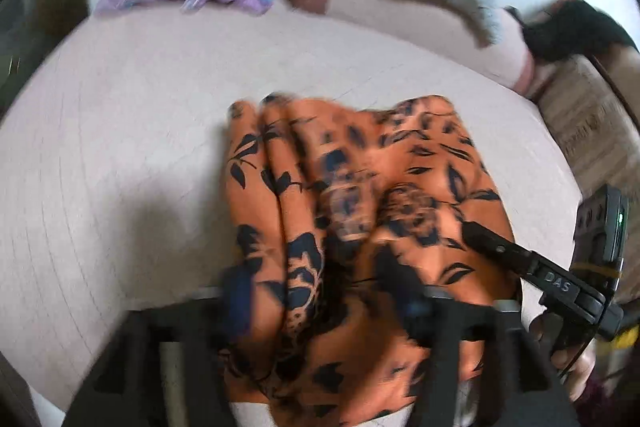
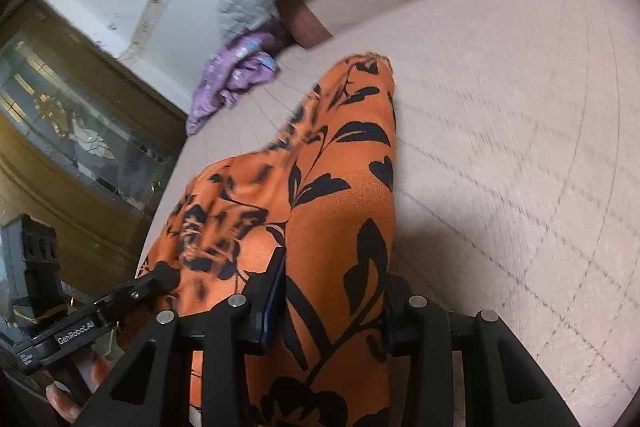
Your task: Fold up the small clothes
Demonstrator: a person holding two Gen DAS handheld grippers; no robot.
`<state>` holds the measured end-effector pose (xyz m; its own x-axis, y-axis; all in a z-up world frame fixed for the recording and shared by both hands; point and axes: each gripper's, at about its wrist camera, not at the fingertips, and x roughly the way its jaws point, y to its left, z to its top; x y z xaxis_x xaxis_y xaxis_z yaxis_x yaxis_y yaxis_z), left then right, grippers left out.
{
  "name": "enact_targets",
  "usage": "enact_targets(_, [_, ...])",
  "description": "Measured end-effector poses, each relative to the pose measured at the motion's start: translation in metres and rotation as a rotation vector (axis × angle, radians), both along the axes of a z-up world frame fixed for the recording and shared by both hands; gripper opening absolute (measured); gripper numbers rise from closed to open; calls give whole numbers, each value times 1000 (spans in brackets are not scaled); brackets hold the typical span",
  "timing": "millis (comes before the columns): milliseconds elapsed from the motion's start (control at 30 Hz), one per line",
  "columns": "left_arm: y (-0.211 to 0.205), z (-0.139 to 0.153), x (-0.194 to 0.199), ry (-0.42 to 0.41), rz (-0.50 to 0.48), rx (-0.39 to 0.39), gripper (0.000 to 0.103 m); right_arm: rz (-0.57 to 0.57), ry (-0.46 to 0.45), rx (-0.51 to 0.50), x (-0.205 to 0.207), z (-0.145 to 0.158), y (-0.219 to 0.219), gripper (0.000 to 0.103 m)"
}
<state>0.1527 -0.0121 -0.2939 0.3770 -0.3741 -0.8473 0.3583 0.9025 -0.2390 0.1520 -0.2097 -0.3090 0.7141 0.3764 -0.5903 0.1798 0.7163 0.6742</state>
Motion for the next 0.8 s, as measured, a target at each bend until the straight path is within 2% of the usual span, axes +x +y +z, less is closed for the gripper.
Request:
enact_targets(67, [17,-4,8,34,51,-63,81,-12,24,58,3,-7,-5,44])
enact_targets(133, [28,-12,15,62,92,-68,88,-22,38,95,5,-11,-8,50])
enact_targets(200, [37,-23,20,97,129,-63,88,-27,51,103,7,-14,-8,52])
enact_targets(300, [34,-44,23,209,101,-95,91,-32,64,118,10,-16,-9,55])
enact_targets(400, [31,-41,20,176,72,-116,92,-34,76,154,13,-22,-9,57])
enact_targets(533, [34,-42,25,246,68,-226,92,-33,70,174,15,-26,-9,59])
enact_targets(700, [28,-38,21,216,24,-253,91,-23,51,178,19,-26,-5,60])
enact_targets(733, [25,-36,19,203,10,-259,88,-21,46,166,20,-25,-4,58])
enact_targets(800, [19,-31,16,168,-24,-262,76,-19,39,144,20,-22,-1,56])
